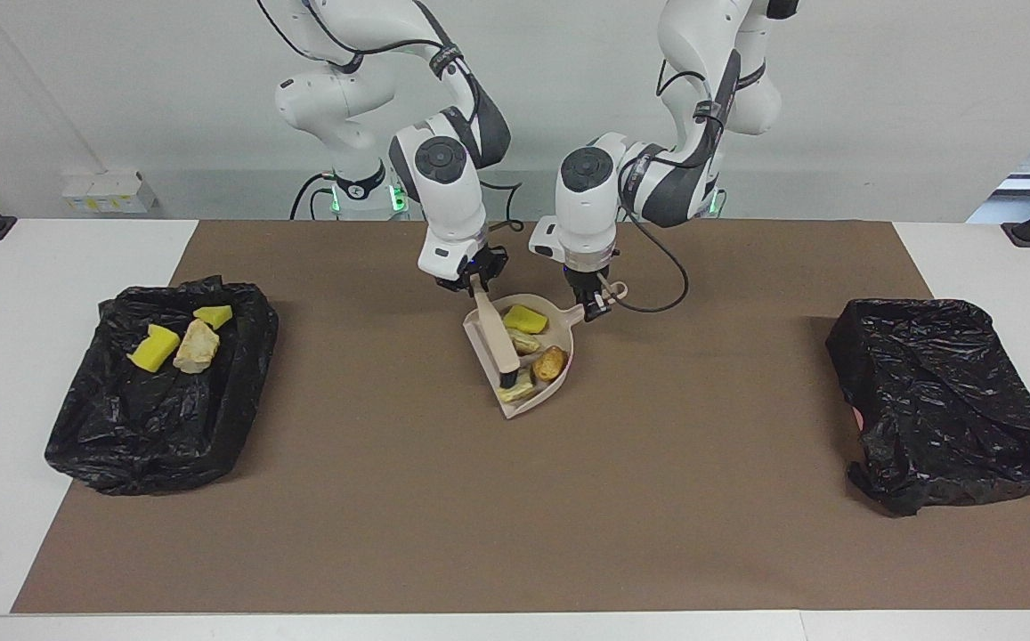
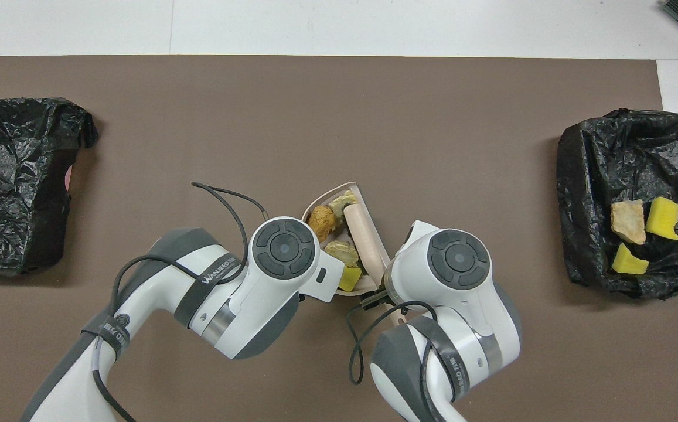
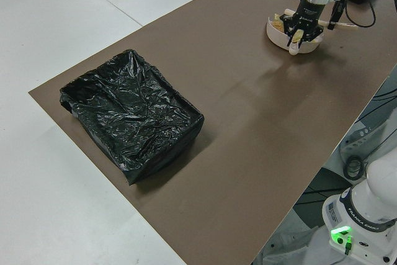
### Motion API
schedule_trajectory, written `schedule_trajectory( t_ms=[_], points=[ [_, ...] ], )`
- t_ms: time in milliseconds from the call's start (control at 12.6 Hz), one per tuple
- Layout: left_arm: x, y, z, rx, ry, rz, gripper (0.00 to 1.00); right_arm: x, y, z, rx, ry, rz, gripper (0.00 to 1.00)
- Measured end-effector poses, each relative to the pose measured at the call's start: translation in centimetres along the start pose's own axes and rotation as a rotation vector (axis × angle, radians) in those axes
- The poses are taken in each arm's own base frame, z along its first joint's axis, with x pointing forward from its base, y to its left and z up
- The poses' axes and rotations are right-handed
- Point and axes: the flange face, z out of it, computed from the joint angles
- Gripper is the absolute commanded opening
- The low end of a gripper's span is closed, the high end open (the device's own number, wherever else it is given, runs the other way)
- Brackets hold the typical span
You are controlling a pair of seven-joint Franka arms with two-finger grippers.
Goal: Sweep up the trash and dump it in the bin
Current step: 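Sweep the remaining crust into the dustpan with the right gripper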
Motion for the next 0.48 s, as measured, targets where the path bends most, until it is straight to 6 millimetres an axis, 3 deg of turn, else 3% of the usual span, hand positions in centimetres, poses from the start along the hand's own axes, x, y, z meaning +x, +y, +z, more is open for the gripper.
schedule_trajectory(
  t_ms=[238, 476],
  points=[
    [0.0, 0.0, 0.0, 0.0, 0.0, 0.0, 0.0, 0.4, 0.7, -2.9, 0.023, -0.057, -0.018, 0.0],
    [-0.3, -0.5, 0.0, -0.001, 0.0, 0.059, 0.0, 0.7, 3.2, -6.1, 0.04, -0.086, 0.019, 0.0]
  ],
)
